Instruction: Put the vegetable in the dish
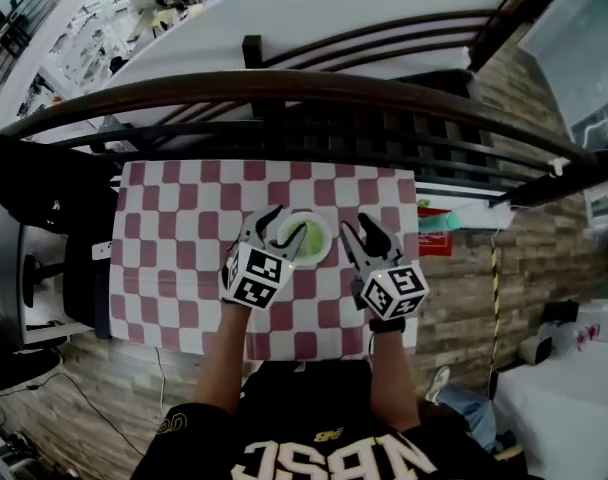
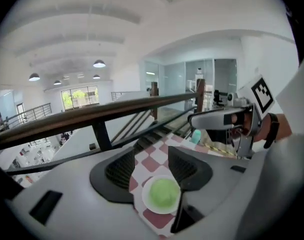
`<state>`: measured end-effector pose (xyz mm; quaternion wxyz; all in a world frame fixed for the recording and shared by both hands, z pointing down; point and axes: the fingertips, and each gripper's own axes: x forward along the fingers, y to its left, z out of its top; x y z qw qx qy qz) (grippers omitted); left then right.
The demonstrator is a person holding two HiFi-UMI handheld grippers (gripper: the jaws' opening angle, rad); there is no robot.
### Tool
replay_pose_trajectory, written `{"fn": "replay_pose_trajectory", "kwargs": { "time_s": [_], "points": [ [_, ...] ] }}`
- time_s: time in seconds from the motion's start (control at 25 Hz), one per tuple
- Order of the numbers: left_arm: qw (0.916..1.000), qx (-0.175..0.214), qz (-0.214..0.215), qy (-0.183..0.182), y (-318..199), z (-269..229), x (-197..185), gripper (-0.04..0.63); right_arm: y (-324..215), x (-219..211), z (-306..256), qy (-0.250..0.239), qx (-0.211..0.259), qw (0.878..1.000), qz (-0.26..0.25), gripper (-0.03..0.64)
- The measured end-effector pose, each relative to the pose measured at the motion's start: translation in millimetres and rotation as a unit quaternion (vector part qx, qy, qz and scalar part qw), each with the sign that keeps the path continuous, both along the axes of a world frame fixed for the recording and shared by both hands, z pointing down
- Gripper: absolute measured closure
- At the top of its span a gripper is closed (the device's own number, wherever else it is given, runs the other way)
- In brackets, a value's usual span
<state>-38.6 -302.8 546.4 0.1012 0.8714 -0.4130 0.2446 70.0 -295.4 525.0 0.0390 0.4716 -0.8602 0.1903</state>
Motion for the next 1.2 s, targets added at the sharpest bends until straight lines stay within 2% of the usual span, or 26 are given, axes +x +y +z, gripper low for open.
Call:
{"fn": "replay_pose_trajectory", "kwargs": {
  "time_s": [0.16, 0.28, 0.44, 0.56, 0.88, 1.2],
  "points": [
    [0.9959, 0.052, -0.05, 0.054, 7.7, -47.0, -22.5, 0.451, 10.4, -20.3, -28.1, 0.067, 0.03, 0.997, 0.016, 0.529],
    [0.99, 0.075, -0.076, 0.093, 23.0, -72.7, -36.3, 0.515, 27.1, -36.5, -48.9, 0.081, 0.051, 0.995, 0.018, 0.555],
    [0.9817, 0.101, -0.099, 0.127, 40.2, -98.6, -50.1, 0.573, 46.8, -51.9, -72.6, 0.094, 0.078, 0.992, 0.029, 0.597],
    [0.9772, 0.116, -0.106, 0.143, 51.8, -111.7, -54.0, 0.577, 59.3, -60.5, -86.4, 0.101, 0.097, 0.99, 0.035, 0.6],
    [0.9736, 0.146, -0.092, 0.15, 75.2, -127.0, -49.9, 0.577, 78.9, -70.8, -112.1, 0.101, 0.133, 0.985, 0.053, 0.6],
    [0.9677, 0.173, -0.09, 0.16, 75.0, -128.5, -48.3, 0.577, 81.5, -65.5, -120.0, 0.109, 0.144, 0.981, 0.066, 0.6]
  ]
}}
